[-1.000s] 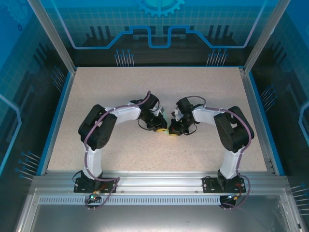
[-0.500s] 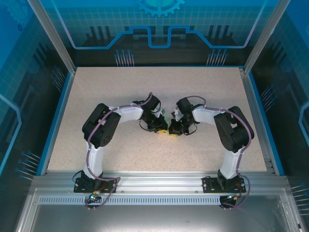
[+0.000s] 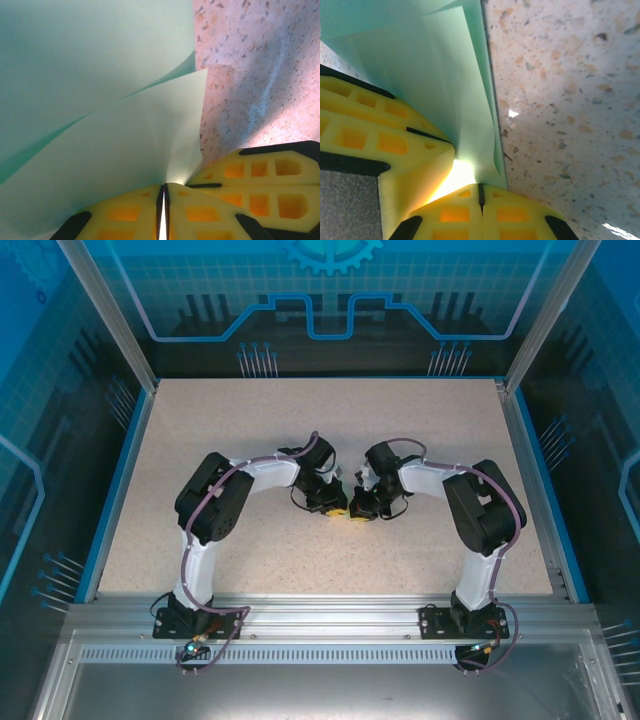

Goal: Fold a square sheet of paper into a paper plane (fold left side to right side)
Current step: Third fold the triangle at the center of the table.

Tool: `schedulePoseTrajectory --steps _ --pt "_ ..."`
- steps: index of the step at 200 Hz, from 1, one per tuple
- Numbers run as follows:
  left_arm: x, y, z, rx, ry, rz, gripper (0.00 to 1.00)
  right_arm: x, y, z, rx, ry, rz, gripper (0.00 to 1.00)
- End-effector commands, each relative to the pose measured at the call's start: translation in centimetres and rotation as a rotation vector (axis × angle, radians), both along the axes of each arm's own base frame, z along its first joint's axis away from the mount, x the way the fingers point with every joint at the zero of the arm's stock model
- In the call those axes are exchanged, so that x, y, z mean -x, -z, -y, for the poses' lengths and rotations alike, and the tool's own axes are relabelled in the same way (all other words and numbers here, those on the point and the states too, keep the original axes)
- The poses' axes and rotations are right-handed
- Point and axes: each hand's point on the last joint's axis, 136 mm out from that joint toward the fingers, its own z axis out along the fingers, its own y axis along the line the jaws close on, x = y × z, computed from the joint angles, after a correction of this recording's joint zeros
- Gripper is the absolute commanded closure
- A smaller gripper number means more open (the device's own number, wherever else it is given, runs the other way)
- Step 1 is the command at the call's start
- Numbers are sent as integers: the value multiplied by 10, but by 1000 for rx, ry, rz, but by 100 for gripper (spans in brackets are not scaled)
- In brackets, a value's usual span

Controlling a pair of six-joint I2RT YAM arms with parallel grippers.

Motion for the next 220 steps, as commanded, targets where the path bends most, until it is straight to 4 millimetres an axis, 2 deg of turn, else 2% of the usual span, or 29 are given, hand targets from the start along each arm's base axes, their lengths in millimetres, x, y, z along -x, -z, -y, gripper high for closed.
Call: schedulePoseTrajectory --steps 1,40,78,125,146,168,186,195,199,220 --pt "-1 35 -36 -189 -23 -12 85 38 42 42 239 -12 -122 100" --pt "-11 40 -68 -252 -48 -7 85 41 44 44 251 -14 -128 100" --pt "-32 40 -101 -283 -89 5 86 42 43 45 255 -14 -129 100" --pt "-51 40 -134 -287 -147 2 86 42 40 46 252 -11 -123 100" --pt "-53 35 -140 -254 -174 6 85 37 33 37 201 -10 -90 100" --pt "-58 11 -137 -201 -175 47 78 22 16 19 93 -27 -13 95" --pt "-61 -19 -138 -187 -187 103 72 7 -11 5 10 -47 87 82" --pt "-61 -36 -141 -177 -206 135 66 1 -23 2 -8 -58 138 78" --pt "-61 -42 -141 -171 -215 150 64 -2 -31 1 -16 -70 170 73" --pt "-54 -67 -144 -132 -275 206 52 -13 -59 9 20 -113 295 56"
